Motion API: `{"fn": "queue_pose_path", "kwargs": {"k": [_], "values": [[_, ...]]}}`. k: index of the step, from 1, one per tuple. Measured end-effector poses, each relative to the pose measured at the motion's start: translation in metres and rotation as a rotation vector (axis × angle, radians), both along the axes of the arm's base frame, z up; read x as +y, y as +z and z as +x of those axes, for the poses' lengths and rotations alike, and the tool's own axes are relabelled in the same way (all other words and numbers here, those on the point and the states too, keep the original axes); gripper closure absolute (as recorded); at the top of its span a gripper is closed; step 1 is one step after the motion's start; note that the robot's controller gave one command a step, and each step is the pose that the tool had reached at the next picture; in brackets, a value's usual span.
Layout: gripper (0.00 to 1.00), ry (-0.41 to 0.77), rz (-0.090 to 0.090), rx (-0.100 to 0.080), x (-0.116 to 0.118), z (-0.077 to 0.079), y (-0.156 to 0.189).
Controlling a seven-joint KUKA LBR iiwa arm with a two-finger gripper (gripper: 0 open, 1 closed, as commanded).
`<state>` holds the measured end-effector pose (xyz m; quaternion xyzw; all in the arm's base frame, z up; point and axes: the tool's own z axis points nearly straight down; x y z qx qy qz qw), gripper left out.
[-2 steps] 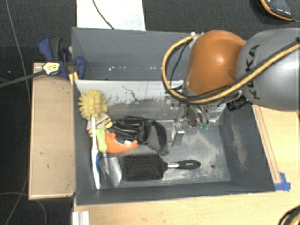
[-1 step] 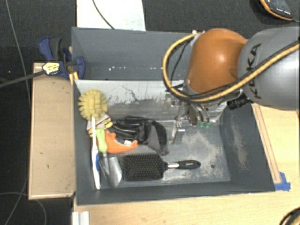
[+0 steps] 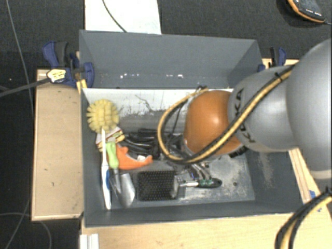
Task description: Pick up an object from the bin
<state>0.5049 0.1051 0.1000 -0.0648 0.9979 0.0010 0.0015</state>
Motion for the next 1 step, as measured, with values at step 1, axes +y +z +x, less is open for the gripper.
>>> {"fn": "queue_pose_path", "kwargs": {"k": [1], "values": [[0.00,0.106,0.004,-0.011,0.0868,0.0368,0.0579]]}}
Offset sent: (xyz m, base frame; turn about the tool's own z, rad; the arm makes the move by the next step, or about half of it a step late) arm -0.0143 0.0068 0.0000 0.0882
